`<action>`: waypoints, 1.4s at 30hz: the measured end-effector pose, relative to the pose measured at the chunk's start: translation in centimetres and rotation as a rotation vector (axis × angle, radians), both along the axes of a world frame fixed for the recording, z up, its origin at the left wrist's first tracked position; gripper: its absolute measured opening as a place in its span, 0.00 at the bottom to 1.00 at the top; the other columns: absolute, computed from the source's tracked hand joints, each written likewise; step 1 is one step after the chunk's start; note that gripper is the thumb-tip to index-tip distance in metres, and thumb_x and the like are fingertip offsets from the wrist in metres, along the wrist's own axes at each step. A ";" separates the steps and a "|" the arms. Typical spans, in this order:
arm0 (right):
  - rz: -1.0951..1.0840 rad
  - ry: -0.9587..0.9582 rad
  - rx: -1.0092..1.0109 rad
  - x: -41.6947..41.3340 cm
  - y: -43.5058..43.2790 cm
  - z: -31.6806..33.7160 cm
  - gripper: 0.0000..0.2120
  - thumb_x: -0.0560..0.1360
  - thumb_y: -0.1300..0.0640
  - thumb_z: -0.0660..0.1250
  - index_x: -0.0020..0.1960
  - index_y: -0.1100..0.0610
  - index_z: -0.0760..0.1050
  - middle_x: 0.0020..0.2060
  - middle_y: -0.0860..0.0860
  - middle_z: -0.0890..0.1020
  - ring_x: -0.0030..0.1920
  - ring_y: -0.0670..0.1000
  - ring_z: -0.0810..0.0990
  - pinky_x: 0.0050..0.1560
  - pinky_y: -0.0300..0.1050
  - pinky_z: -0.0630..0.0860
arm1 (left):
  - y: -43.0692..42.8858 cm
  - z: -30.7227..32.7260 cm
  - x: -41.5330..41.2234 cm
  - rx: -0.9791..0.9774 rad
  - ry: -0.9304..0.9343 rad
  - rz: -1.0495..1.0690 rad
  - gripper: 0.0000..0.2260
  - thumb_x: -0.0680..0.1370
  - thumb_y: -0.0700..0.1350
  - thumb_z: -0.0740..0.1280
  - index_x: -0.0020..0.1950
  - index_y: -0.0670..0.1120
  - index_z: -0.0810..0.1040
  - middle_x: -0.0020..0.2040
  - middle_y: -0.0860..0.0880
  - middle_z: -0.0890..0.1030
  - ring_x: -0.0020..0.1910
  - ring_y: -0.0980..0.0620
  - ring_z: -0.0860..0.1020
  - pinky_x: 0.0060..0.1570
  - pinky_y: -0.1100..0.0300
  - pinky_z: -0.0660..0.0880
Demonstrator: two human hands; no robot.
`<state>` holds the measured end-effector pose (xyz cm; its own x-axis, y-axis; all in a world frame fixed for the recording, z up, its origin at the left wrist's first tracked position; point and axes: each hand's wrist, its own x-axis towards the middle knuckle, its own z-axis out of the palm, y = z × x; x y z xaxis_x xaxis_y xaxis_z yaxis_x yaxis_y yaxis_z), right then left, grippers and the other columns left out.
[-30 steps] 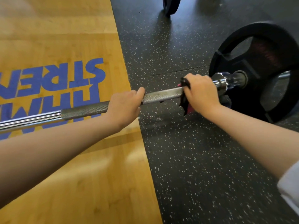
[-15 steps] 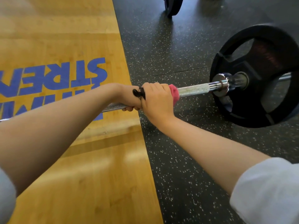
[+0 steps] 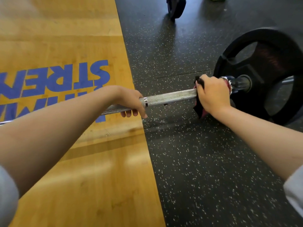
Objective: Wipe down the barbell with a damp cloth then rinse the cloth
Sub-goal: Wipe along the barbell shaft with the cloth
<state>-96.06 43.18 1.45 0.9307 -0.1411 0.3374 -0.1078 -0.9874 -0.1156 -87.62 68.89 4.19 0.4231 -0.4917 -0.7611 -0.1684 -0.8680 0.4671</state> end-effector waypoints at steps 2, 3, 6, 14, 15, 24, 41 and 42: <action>-0.010 -0.007 0.022 0.0 1.3 0.0 0.10 0.80 0.55 0.59 0.46 0.61 0.74 0.38 0.60 0.79 0.37 0.58 0.73 0.43 0.51 0.65 | -0.2 0.3 0.1 0.029 0.015 -0.014 0.07 0.75 0.39 0.70 0.43 0.43 0.72 0.27 0.49 0.71 0.22 0.52 0.68 0.25 0.61 0.69; -0.003 -0.018 0.019 0.0 2.3 0.1 0.10 0.80 0.55 0.59 0.47 0.60 0.74 0.38 0.59 0.80 0.37 0.57 0.71 0.43 0.50 0.63 | -0.3 0.4 -0.1 0.036 -0.019 -0.013 0.06 0.75 0.38 0.69 0.44 0.43 0.71 0.28 0.49 0.71 0.22 0.52 0.67 0.24 0.61 0.68; 0.074 -0.023 0.011 0.1 6.4 0.4 0.10 0.80 0.52 0.60 0.48 0.57 0.75 0.39 0.54 0.81 0.37 0.52 0.68 0.41 0.46 0.58 | -0.1 -0.1 -1.7 0.040 -0.363 -0.023 0.06 0.76 0.39 0.65 0.49 0.45 0.69 0.35 0.46 0.74 0.29 0.49 0.72 0.25 0.60 0.67; 0.204 -0.176 0.104 0.7 14.9 0.3 0.10 0.72 0.55 0.62 0.34 0.58 0.72 0.23 0.51 0.76 0.23 0.54 0.74 0.30 0.41 0.57 | 1.1 -3.0 -5.3 0.206 -1.349 -0.166 0.19 0.61 0.38 0.77 0.29 0.49 0.66 0.19 0.52 0.67 0.19 0.51 0.57 0.28 0.69 0.40; 0.242 -0.172 0.066 0.6 14.4 0.4 0.10 0.72 0.55 0.62 0.34 0.58 0.72 0.23 0.51 0.75 0.22 0.54 0.73 0.29 0.40 0.57 | 1.2 -3.3 -5.1 0.164 -1.407 -0.150 0.16 0.59 0.38 0.78 0.30 0.48 0.71 0.19 0.52 0.67 0.16 0.51 0.58 0.29 0.70 0.40; 0.216 0.072 0.007 0.0 6.5 0.9 0.06 0.77 0.57 0.63 0.48 0.61 0.73 0.39 0.57 0.80 0.38 0.59 0.74 0.38 0.47 0.61 | 0.1 -1.2 -3.6 -0.075 -0.883 -0.117 0.10 0.76 0.55 0.64 0.48 0.50 0.68 0.41 0.52 0.75 0.41 0.49 0.74 0.28 0.60 0.61; 0.188 0.003 0.474 -0.6 11.7 1.8 0.06 0.80 0.61 0.58 0.54 0.61 0.72 0.42 0.54 0.81 0.43 0.53 0.77 0.39 0.43 0.62 | -2.0 0.7 -3.8 -0.403 -0.384 0.036 0.11 0.73 0.51 0.71 0.52 0.47 0.76 0.46 0.49 0.81 0.48 0.47 0.79 0.47 0.54 0.76; 0.182 -0.004 0.522 -0.5 11.7 2.0 0.06 0.81 0.61 0.58 0.53 0.61 0.72 0.41 0.53 0.80 0.42 0.53 0.77 0.39 0.44 0.63 | -1.6 1.0 -3.7 -0.418 -0.366 0.084 0.14 0.74 0.50 0.71 0.55 0.45 0.76 0.49 0.48 0.81 0.51 0.47 0.79 0.52 0.52 0.76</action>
<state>-96.55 54.86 3.48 0.9546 -0.1276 0.2691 0.0607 -0.8013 -0.5952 -91.34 67.27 5.15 0.6734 -0.6736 -0.3045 -0.3229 -0.6386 0.6985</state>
